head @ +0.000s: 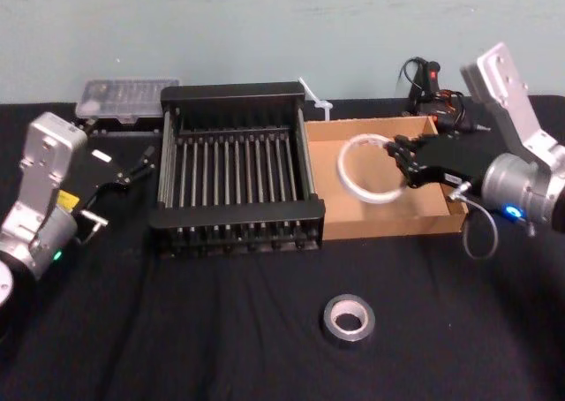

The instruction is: Pick up the white tape and place it into the black box , Pick up the silver tape and place it into the brown box.

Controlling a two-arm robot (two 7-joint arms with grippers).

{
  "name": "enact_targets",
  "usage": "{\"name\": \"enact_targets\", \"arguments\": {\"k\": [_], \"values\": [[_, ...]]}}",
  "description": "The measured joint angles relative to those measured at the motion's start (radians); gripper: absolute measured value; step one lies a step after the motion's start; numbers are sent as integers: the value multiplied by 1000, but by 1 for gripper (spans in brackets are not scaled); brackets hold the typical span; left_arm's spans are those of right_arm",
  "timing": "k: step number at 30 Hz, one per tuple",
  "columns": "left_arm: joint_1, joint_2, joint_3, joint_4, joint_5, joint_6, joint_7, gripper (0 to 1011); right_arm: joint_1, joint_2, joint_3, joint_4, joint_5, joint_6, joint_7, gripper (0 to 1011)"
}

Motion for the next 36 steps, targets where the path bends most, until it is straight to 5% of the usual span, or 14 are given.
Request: {"name": "enact_targets", "arguments": {"k": [15, 36], "values": [[0, 0, 0, 0, 0, 0, 0, 1001, 158, -97, -109, 136, -37, -22, 54, 93], [0, 0, 0, 0, 0, 0, 0, 1001, 264, -194, -189, 269, -58, -59, 91, 93]]}}
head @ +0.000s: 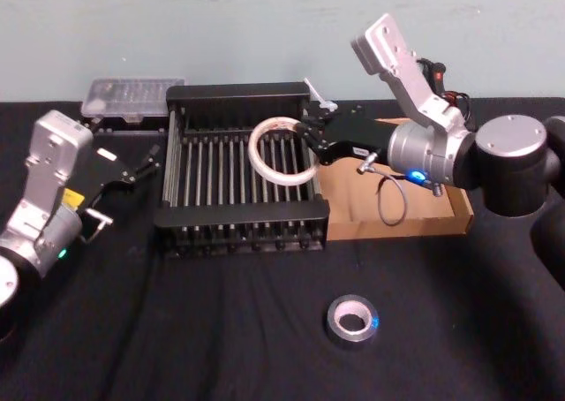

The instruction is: Pick up the white tape and place it into the black box , Pick up the silver tape and place it into the brown box.

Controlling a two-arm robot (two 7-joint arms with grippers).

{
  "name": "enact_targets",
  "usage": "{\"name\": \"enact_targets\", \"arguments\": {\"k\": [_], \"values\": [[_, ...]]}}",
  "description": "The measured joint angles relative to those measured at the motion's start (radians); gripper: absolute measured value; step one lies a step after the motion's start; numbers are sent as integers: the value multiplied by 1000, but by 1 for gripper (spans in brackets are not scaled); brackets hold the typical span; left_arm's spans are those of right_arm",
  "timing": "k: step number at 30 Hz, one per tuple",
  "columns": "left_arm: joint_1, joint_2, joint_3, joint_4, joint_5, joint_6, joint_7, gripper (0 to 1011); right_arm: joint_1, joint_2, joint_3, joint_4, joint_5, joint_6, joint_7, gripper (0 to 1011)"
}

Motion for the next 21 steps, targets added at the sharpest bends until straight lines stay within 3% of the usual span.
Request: {"name": "enact_targets", "arguments": {"k": [21], "values": [[0, 0, 0, 0, 0, 0, 0, 1001, 6, -6, -2, 8, 0, -2, -1, 93]]}}
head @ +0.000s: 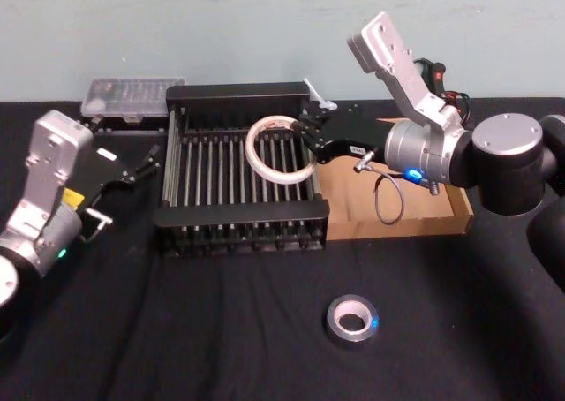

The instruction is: Pick up the white tape and place it into the black box , Pick up the silver tape and place it into the brown box.

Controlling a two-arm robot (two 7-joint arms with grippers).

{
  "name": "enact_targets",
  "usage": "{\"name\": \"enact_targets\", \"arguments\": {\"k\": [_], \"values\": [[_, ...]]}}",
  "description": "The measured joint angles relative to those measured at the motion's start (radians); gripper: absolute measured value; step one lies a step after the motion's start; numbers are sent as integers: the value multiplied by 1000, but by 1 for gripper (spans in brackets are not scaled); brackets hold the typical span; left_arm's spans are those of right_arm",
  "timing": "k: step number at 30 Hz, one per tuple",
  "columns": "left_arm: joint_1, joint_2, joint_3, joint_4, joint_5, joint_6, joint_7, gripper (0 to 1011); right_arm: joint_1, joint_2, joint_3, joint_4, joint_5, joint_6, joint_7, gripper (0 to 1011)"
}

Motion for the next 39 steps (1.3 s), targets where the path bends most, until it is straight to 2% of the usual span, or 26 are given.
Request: {"name": "enact_targets", "arguments": {"k": [3, 6, 7, 9, 10, 16, 19, 21, 24, 25, 28, 29, 33, 39], "values": [[0, 0, 0, 0, 0, 0, 0, 1001, 0, 0, 0, 0, 0, 0, 0, 109], [0, 0, 0, 0, 0, 0, 0, 1001, -1, 0, 1, -1, 0, 0, 0, 191], [0, 0, 0, 0, 0, 0, 0, 1001, -1, 0, 1, -1, 0, 0, 0, 246], [0, 0, 0, 0, 0, 0, 0, 1001, -1, 1, 1, -1, 0, 0, 0, 283], [0, 0, 0, 0, 0, 0, 0, 1001, -1, 1, 1, -1, 0, 0, 0, 345], [0, 0, 0, 0, 0, 0, 0, 1001, -1, 1, 1, -2, 1, 1, 0, 503], [0, 0, 0, 0, 0, 0, 0, 1001, -2, 1, 1, -2, 1, 1, 0, 624], [0, 0, 0, 0, 0, 0, 0, 1002, -2, 2, 1, -2, 1, 1, 0, 658], [0, 0, 0, 0, 0, 0, 0, 1001, -2, 2, 1, -2, 1, 1, 0, 760], [0, 0, 0, 0, 0, 0, 0, 1001, -2, 2, 1, -2, 1, 1, 0, 817], [0, 0, 0, 0, 0, 0, 0, 1001, -2, 2, 1, -2, 1, 1, 0, 869], [0, 0, 0, 0, 0, 0, 0, 1002, -2, 2, 1, -2, 1, 1, 0, 920], [0, 0, 0, 0, 0, 0, 0, 1001, -2, 2, 1, -2, 1, 1, 0, 1002], [0, 0, 0, 0, 0, 0, 0, 1001, -2, 2, 1, -3, 0, 1, -1, 1002]]}}
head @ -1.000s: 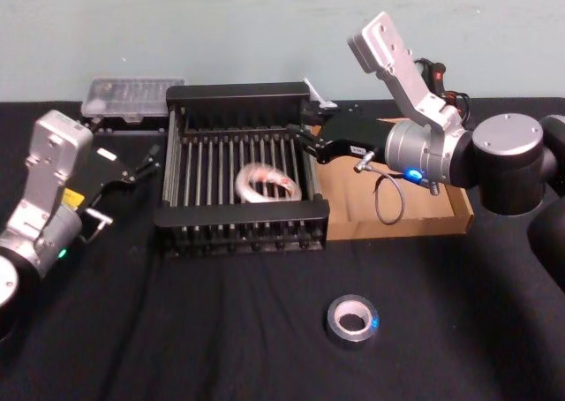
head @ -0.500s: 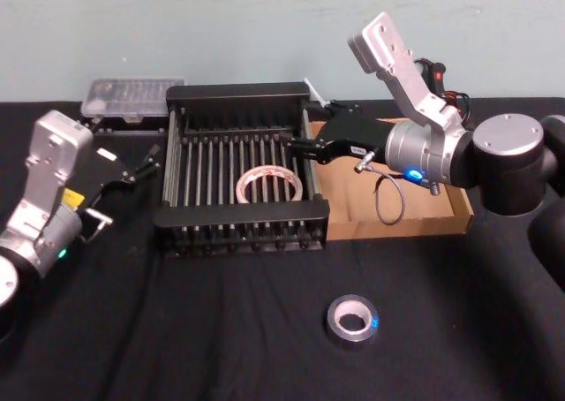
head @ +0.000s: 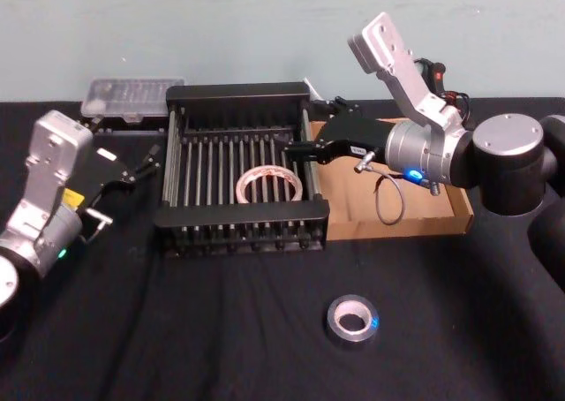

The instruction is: Pick up the white tape and place it into the black box , Pick up the silver tape and place it into the brown box.

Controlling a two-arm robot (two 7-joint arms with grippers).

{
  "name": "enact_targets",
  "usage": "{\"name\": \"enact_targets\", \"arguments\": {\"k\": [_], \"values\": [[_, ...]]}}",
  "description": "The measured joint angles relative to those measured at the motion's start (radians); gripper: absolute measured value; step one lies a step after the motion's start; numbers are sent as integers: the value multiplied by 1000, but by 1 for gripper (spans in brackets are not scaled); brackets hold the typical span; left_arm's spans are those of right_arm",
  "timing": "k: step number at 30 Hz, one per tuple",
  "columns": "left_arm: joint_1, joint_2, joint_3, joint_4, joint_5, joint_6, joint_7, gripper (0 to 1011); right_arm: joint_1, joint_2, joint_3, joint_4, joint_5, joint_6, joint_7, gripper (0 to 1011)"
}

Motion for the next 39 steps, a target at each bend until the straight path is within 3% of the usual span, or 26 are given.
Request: {"name": "enact_targets", "arguments": {"k": [9, 16, 31, 39], "values": [[0, 0, 0, 0, 0, 0, 0, 1001, -29, 39, 26, -65, 0, 24, -19, 1002], [0, 0, 0, 0, 0, 0, 0, 1001, -76, 106, 61, -150, 22, 46, -12, 1002], [0, 0, 0, 0, 0, 0, 0, 1001, -266, 321, 132, -370, 126, 84, 39, 1002], [0, 0, 0, 0, 0, 0, 0, 1001, -340, 391, 131, -436, 175, 123, 63, 1002]]}}
